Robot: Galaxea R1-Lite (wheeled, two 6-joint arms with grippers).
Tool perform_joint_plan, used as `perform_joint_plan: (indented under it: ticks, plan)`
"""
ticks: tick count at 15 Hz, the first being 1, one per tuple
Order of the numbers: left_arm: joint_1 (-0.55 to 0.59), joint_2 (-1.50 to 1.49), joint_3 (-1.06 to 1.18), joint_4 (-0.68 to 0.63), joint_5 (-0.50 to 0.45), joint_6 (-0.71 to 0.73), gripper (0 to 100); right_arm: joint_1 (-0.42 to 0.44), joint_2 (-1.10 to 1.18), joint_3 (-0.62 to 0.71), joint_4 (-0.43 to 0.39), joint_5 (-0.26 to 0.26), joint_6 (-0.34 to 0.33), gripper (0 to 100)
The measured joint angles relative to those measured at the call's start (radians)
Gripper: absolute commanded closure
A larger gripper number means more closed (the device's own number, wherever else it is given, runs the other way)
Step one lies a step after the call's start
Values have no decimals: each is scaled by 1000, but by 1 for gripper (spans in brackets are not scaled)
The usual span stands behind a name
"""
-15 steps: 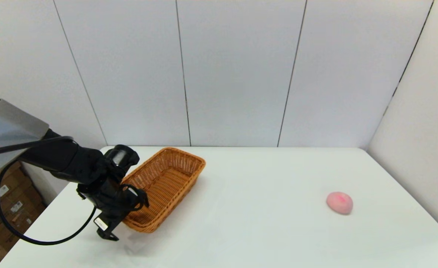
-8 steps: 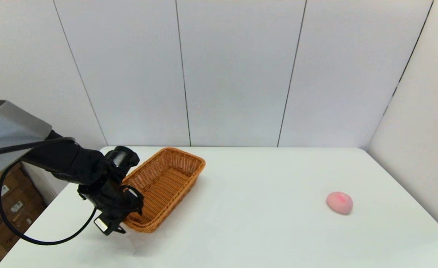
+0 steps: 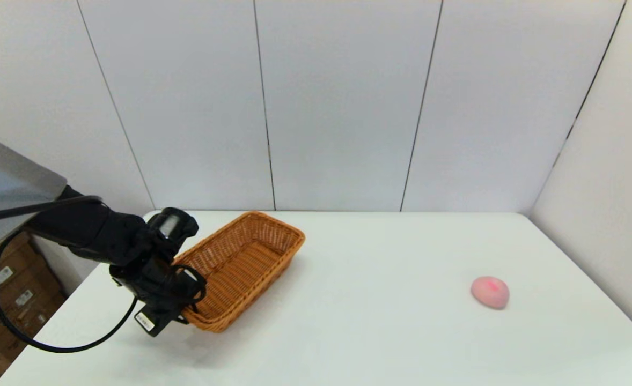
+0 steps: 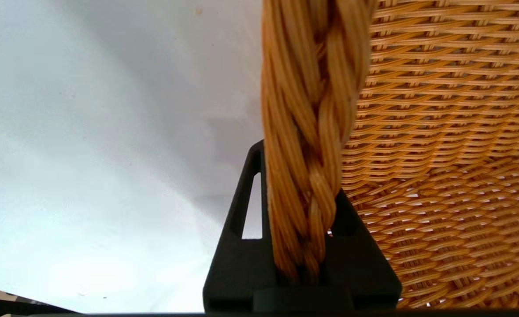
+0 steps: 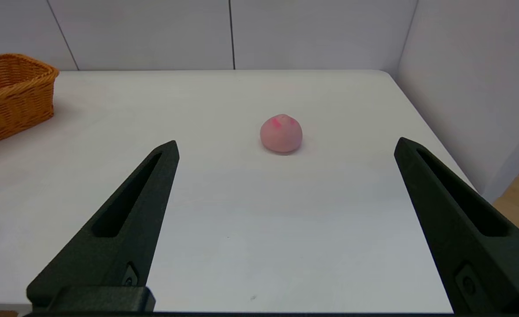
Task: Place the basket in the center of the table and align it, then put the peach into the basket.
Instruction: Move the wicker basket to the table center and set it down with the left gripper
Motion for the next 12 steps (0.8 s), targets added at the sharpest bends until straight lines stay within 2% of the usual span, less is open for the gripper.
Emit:
perform_joint_plan:
  ticks: [5, 8, 10, 12]
  plan:
    - [-3, -175, 16, -42, -41, 59, 100, 0, 0, 0, 0, 0, 0, 0]
    - [-11, -324, 19, -40, -136, 115, 100, 0, 0, 0, 0, -3, 0, 0]
    - [-61, -394, 19, -33, -179, 167, 100, 0, 0, 0, 0, -3, 1, 0]
    - [-142, -420, 16, -34, -181, 187, 100, 0, 0, 0, 0, -3, 0, 0]
